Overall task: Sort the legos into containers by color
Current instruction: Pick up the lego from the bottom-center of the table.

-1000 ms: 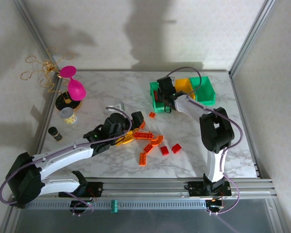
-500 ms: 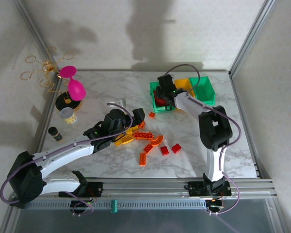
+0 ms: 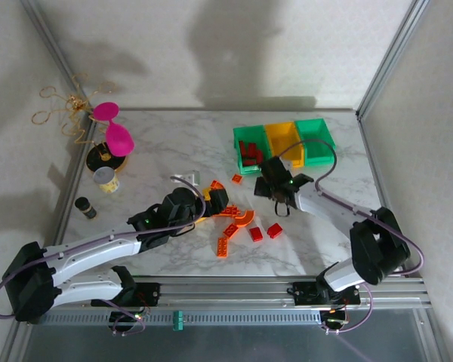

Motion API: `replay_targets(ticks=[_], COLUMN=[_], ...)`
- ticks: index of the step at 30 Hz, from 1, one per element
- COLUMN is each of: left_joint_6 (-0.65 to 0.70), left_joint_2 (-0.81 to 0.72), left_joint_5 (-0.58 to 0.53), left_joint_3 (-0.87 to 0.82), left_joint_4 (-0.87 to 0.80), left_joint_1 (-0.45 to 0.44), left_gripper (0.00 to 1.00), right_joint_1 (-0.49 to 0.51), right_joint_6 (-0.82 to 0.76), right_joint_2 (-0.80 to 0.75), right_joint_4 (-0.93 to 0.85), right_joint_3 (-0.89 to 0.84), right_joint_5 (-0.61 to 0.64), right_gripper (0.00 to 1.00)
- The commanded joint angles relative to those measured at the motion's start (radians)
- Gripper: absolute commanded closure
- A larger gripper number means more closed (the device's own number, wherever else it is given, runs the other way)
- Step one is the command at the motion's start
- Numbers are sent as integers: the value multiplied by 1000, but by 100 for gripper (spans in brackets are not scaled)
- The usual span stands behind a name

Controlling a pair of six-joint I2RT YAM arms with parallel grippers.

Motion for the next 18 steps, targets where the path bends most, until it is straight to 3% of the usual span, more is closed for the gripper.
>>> replay_targets(ticks=[1,9,14,18], left_joint_6=[-46,-72,-80,-80], left_joint_2=[-14,18,36,49], left_joint_5=[1,-27,-45,-50], left_joint_3=[-31,-46,-41,-28], left_joint_4=[14,39,43,41], left_joint_1=[-36,-92,-98,-101], left_gripper=[0,0,0,0], right_joint_1=[80,188,196,197], right_joint_6=[187,431,466,466], right_joint_2=[-72,-121,-120,-88], right_joint_4=[-104,-146,-72,-73], right_joint_3=[-91,-209,-280,-264], right_joint_5=[40,24,-20,19], right_gripper=[15,13,20,30])
